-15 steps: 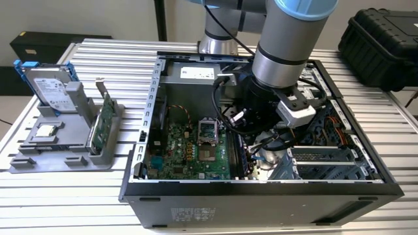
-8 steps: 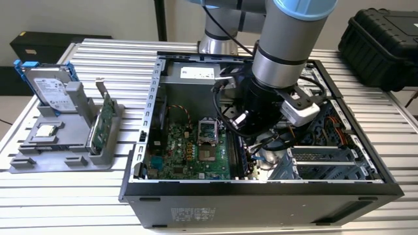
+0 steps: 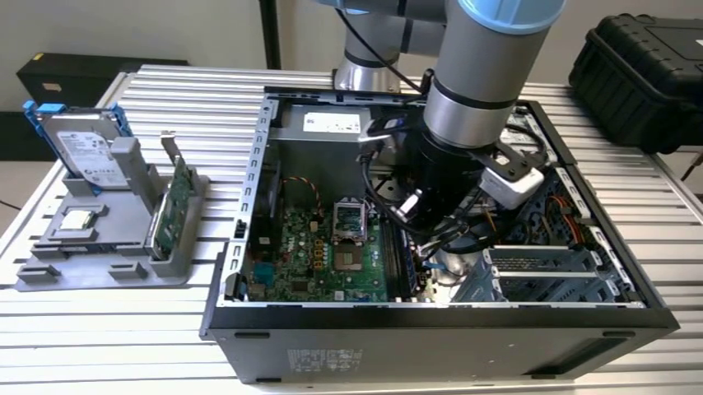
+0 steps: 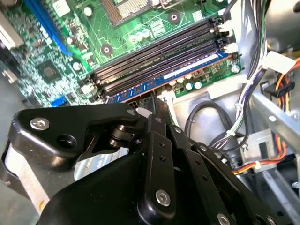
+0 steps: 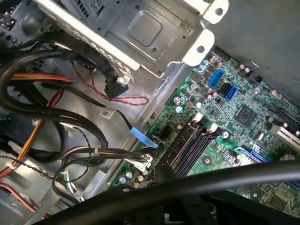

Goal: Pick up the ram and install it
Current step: 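Press down the ram until it locks into place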

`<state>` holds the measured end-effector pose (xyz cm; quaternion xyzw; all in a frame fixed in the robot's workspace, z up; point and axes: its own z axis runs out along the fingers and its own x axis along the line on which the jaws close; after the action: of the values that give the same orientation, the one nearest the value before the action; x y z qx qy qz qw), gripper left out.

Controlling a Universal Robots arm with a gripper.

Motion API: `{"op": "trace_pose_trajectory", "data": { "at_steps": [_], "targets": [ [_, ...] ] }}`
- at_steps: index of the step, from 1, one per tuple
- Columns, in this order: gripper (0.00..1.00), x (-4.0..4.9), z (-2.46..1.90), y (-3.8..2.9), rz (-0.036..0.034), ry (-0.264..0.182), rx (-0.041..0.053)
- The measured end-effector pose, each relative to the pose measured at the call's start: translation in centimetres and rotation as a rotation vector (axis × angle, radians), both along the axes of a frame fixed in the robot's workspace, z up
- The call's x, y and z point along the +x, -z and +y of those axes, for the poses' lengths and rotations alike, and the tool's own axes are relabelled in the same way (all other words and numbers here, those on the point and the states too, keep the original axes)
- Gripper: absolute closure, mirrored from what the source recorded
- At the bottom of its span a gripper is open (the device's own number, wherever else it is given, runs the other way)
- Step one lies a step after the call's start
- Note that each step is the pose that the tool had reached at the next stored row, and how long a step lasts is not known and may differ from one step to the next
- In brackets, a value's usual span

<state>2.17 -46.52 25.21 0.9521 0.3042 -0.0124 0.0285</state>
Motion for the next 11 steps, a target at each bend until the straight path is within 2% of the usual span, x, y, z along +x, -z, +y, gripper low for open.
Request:
{"op": "trace_pose_trajectory", "data": {
  "at_steps": [11],
  "targets": [
    [1.00,0.00,0.00,0.02,0.0000,-0.200,0.0001]
  ]
}}
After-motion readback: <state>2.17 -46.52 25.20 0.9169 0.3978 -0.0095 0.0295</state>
